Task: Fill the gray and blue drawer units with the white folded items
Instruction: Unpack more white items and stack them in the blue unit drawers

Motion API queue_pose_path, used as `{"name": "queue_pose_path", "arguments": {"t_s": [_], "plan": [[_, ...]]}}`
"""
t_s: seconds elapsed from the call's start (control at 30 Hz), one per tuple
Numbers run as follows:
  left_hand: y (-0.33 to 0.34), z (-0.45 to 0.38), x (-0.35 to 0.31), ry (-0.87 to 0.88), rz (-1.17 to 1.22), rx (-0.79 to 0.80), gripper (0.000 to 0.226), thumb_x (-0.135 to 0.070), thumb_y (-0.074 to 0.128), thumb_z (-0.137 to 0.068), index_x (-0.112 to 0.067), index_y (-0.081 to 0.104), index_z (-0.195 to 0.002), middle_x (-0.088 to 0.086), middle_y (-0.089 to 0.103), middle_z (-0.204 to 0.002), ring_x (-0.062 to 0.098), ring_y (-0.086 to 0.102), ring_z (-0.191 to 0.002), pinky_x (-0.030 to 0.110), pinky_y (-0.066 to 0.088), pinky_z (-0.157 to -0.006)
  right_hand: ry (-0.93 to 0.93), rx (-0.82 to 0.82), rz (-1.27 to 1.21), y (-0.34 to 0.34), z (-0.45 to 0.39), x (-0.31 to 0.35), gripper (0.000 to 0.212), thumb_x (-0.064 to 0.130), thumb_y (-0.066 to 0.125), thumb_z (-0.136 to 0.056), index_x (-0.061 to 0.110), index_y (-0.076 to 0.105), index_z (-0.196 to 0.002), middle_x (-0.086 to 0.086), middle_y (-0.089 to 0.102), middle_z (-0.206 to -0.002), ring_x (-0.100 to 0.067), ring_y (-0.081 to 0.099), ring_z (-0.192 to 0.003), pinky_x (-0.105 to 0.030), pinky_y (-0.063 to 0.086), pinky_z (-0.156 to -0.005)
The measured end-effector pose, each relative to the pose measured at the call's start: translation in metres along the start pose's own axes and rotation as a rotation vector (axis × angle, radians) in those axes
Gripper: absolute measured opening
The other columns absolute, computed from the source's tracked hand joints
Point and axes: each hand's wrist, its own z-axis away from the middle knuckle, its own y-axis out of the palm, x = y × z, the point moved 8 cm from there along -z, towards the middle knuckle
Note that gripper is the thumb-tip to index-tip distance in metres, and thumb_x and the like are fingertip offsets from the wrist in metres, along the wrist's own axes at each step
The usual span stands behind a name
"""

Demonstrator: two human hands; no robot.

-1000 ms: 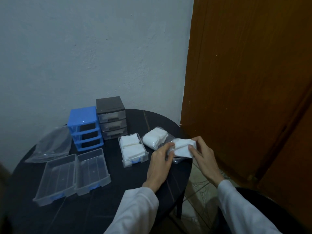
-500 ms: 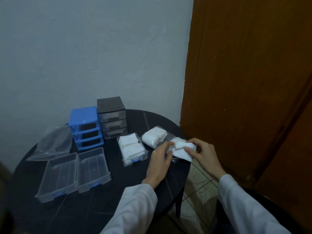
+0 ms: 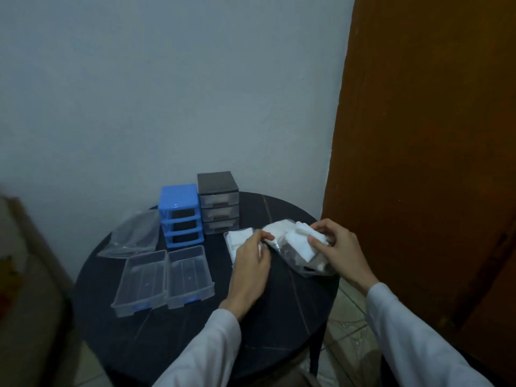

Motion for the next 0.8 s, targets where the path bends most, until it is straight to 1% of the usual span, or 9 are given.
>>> {"name": "queue_pose_path", "arguments": {"t_s": [0.03, 0.07, 0.13, 0.23, 0.33, 0.43, 0.5, 0.67, 0.8], "plan": [[-0.017, 0.001, 0.006, -0.014, -0.070, -0.034, 0.021, -0.006, 0.044, -0.094, -0.020, 0.056, -0.104, -0.011, 0.058, -0.097, -0.002, 0.055, -0.089, 0.008, 0.040, -0.075, -0.015, 0.007, 0.007, 0.008, -0.002, 0.005, 0.016, 0.016, 0.063, -0.086, 0.018, 0.062, -0.102, 0.005, 0.061, -0.103, -0.006, 0.055, -0.097, -0.010, 0.040, -0.073], [-0.032, 0.003, 0.014, -0.037, -0.147, -0.051, 0.022, -0.006, 0.045, -0.092, -0.019, 0.056, -0.106, -0.007, 0.060, -0.100, 0.003, 0.056, -0.091, 0.013, 0.040, -0.075, -0.029, 0.016, 0.010, 0.017, -0.005, 0.012, 0.015, 0.015, 0.064, -0.086, 0.018, 0.062, -0.101, 0.004, 0.061, -0.102, -0.006, 0.055, -0.096, -0.009, 0.040, -0.074], [-0.056, 0.005, 0.032, -0.087, -0.320, -0.024, 0.023, -0.009, 0.046, -0.093, -0.018, 0.055, -0.112, 0.000, 0.060, -0.110, 0.013, 0.056, -0.100, 0.021, 0.040, -0.079, -0.055, 0.050, 0.002, 0.035, -0.007, 0.026, 0.015, 0.013, 0.064, -0.085, 0.017, 0.062, -0.100, 0.006, 0.060, -0.097, -0.002, 0.055, -0.090, -0.007, 0.040, -0.071], [-0.084, 0.011, 0.053, -0.117, -0.551, 0.037, 0.031, -0.016, 0.045, -0.095, -0.015, 0.050, -0.125, 0.003, 0.055, -0.125, 0.016, 0.051, -0.115, 0.025, 0.038, -0.093, -0.094, 0.123, -0.030, 0.064, -0.008, 0.043, 0.015, 0.012, 0.064, -0.085, 0.017, 0.062, -0.099, 0.008, 0.059, -0.092, -0.001, 0.055, -0.086, -0.009, 0.045, -0.069], [-0.094, 0.018, 0.070, -0.142, -0.668, 0.155, 0.043, -0.025, 0.040, -0.099, -0.014, 0.037, -0.140, 0.004, 0.040, -0.144, 0.017, 0.038, -0.131, 0.025, 0.028, -0.107, -0.113, 0.197, -0.053, 0.090, -0.008, 0.056, 0.015, 0.012, 0.064, -0.085, 0.017, 0.062, -0.099, 0.016, 0.058, -0.088, 0.001, 0.055, -0.084, -0.006, 0.044, -0.069], [-0.084, 0.031, 0.079, -0.179, -0.683, 0.333, 0.052, -0.032, 0.034, -0.101, -0.013, 0.023, -0.147, 0.003, 0.021, -0.156, 0.016, 0.017, -0.143, 0.025, 0.013, -0.115, -0.122, 0.230, -0.059, 0.108, -0.008, 0.063, 0.014, 0.011, 0.064, -0.085, 0.017, 0.062, -0.098, 0.013, 0.059, -0.088, 0.002, 0.054, -0.083, -0.001, 0.040, -0.066], [-0.075, 0.038, 0.077, -0.183, -0.692, 0.398, 0.054, -0.035, 0.031, -0.101, -0.011, 0.019, -0.148, 0.004, 0.017, -0.157, 0.015, 0.014, -0.144, 0.025, 0.011, -0.115, -0.121, 0.239, -0.071, 0.115, -0.009, 0.065, 0.014, 0.011, 0.065, -0.085, 0.019, 0.062, -0.096, 0.010, 0.060, -0.088, 0.002, 0.054, -0.084, 0.000, 0.039, -0.066], [-0.061, 0.046, 0.073, -0.224, -0.588, 0.400, 0.056, -0.034, 0.030, -0.102, -0.012, 0.012, -0.149, 0.002, 0.009, -0.158, 0.011, 0.008, -0.145, 0.022, 0.008, -0.115, -0.129, 0.252, -0.049, 0.120, -0.012, 0.067, 0.014, 0.013, 0.065, -0.084, 0.020, 0.062, -0.096, 0.013, 0.059, -0.089, 0.005, 0.053, -0.086, -0.001, 0.039, -0.068], [-0.050, 0.055, 0.064, -0.225, -0.540, 0.405, 0.056, -0.033, 0.032, -0.101, -0.013, 0.012, -0.149, 0.001, 0.010, -0.158, 0.010, 0.008, -0.145, 0.023, 0.009, -0.115, -0.131, 0.254, -0.035, 0.117, -0.015, 0.065, 0.014, 0.013, 0.065, -0.085, 0.020, 0.062, -0.097, 0.017, 0.059, -0.089, 0.004, 0.054, -0.086, -0.007, 0.043, -0.070]]}}
